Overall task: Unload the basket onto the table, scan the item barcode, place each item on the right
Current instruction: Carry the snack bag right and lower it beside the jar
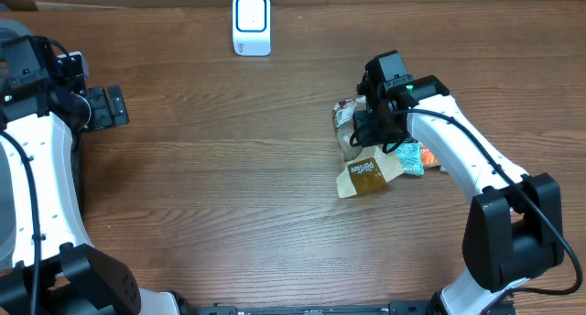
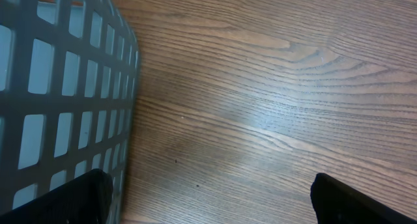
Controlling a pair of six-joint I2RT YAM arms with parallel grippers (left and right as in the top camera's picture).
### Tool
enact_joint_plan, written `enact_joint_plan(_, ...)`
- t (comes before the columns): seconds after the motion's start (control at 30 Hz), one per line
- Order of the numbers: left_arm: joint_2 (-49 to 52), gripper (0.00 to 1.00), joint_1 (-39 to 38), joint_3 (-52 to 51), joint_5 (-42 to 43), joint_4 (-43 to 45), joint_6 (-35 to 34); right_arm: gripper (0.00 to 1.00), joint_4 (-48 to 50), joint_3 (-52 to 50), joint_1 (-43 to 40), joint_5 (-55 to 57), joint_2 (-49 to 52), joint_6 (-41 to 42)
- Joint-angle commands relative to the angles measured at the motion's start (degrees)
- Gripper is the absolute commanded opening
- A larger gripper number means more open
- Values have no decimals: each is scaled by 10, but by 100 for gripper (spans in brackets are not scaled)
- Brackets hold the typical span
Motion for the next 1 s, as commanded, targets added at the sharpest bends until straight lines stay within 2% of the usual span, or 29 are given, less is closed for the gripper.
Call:
enact_joint_plan(0.0, -3, 100, 3, -2, -3, 2, -8, 34, 3, 7, -4, 10, -3, -10)
enact_joint_plan(0.23, -3, 100, 3, -2, -3, 3, -8, 41, -57, 93, -4, 10, -9, -10)
enact_joint_plan(0.47, -3, 100, 3, -2, -3, 3, -8, 40, -144, 192, -1, 9, -33, -10)
enact_joint_plan(0.97, -3, 100, 3, -2, -1, 3, -8, 37, -175, 204, 35, -9, -134, -10)
